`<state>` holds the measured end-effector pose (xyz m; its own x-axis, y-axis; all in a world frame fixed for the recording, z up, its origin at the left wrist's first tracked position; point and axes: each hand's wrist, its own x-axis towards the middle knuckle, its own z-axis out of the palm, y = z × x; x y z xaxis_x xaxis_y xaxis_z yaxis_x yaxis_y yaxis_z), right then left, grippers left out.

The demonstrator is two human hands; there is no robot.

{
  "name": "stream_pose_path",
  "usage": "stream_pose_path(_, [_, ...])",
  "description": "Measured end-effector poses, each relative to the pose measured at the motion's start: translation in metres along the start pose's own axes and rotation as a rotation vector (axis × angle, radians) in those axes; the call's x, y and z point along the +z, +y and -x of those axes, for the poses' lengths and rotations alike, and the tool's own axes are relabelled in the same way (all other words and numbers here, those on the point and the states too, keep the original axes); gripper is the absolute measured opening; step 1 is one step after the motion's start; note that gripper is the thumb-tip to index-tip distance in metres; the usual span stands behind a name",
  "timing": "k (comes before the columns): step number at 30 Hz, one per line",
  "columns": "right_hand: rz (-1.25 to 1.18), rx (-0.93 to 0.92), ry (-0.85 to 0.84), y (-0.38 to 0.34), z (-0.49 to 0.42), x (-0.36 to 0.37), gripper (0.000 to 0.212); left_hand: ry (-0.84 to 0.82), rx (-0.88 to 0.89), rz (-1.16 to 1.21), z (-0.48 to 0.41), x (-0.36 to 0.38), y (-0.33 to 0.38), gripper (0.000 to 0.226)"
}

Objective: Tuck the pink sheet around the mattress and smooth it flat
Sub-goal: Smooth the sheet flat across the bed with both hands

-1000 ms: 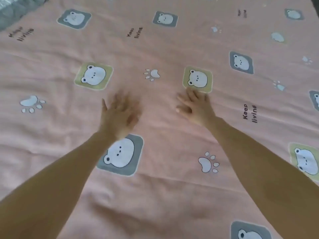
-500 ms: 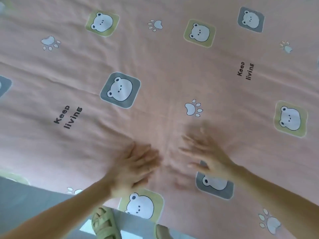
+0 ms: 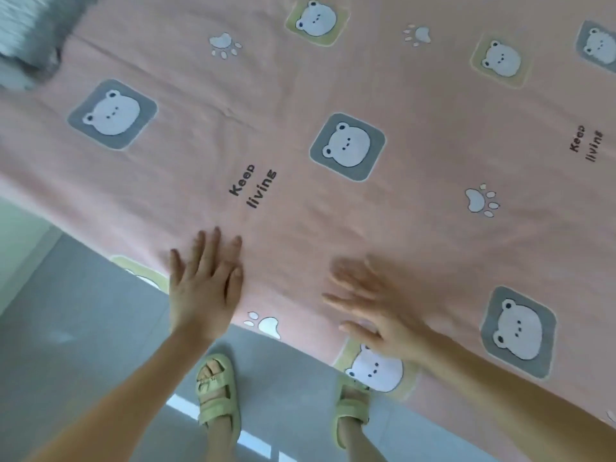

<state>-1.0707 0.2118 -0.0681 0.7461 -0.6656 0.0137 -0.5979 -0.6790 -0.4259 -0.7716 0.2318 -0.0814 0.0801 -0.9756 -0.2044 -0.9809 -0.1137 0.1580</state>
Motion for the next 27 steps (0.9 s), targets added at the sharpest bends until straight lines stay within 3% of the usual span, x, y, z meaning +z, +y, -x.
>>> stream_pose_path(3, [0.027, 0.222, 0.206, 0.023, -0.102, -0.029, 0.053, 0.151, 0.139, 0.113, -0.032, -0.037, -0.039, 0.038])
stream_pose_path(6, [0.101, 0.49, 0.248, 0.048, -0.213, -0.033, 0.071, 0.191, 0.125, -0.055, -0.104, -0.071, -0.096, 0.042])
stream_pose_path(8, [0.152, 0.643, 0.198, 0.043, -0.269, -0.009, 0.079, 0.069, -0.011, -0.127, -0.148, -0.078, -0.144, 0.049])
stream_pose_path(10, [0.224, 0.707, 0.121, 0.002, -0.309, 0.042, 0.069, -0.024, -0.298, -0.098, -0.168, -0.069, -0.192, 0.055])
stream_pose_path(13, [0.268, 0.408, 0.194, -0.096, -0.343, 0.107, 0.057, 0.104, -0.509, 0.146, -0.153, -0.048, -0.234, 0.062])
stream_pose_path(16, [0.26, 0.078, 0.106, -0.155, -0.344, 0.132, 0.052, 0.379, -0.704, 0.654, -0.13, -0.042, -0.247, 0.073])
stream_pose_path(19, [0.238, -0.223, -0.013, -0.16, -0.354, 0.113, 0.046, 0.384, -0.846, 1.176, -0.121, -0.049, -0.259, 0.077])
stream_pose_path(21, [0.167, -0.137, 0.093, -0.145, -0.389, 0.096, 0.047, 0.386, -0.841, 1.387, -0.122, -0.054, -0.271, 0.074])
stream_pose_path(24, [0.218, 0.224, 0.18, -0.137, -0.422, 0.098, 0.053, 0.328, -0.834, 1.449, -0.127, -0.06, -0.294, 0.074])
stream_pose_path(27, [0.295, 0.064, 0.024, -0.167, -0.388, 0.139, 0.049, 0.181, -0.814, 1.411, -0.125, -0.065, -0.306, 0.067])
